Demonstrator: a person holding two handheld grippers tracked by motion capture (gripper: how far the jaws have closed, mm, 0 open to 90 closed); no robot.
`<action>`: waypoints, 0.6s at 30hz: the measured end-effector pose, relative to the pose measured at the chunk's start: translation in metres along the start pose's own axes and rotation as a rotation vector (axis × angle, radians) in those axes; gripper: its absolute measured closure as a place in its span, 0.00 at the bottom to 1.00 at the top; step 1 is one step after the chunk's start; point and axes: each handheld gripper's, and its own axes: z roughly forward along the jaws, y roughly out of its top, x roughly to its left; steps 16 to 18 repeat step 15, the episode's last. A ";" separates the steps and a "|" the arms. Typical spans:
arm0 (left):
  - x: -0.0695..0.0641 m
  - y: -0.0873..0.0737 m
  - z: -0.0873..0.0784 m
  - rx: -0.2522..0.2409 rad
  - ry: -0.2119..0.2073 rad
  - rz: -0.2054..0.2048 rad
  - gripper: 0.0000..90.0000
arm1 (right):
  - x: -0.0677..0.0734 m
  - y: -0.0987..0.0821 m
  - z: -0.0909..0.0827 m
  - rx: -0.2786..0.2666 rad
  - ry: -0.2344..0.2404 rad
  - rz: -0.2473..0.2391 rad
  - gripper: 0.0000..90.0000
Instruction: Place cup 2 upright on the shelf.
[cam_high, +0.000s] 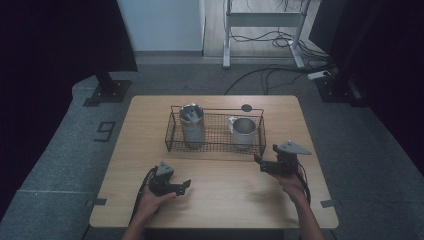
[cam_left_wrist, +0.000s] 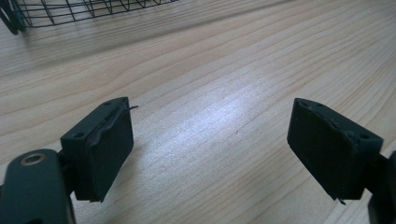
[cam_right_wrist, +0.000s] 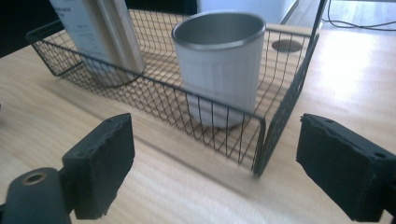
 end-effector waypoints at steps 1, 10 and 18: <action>0.000 0.000 0.000 0.000 -0.001 0.001 0.16 | 0.000 -0.002 -0.001 0.001 0.001 0.002 0.13; -0.002 0.000 0.001 0.001 0.001 0.003 0.16 | 0.000 -0.018 -0.004 0.017 -0.003 -0.001 0.14; -0.001 0.000 0.000 -0.002 0.004 0.004 0.16 | -0.001 -0.018 -0.006 0.012 -0.007 -0.002 0.15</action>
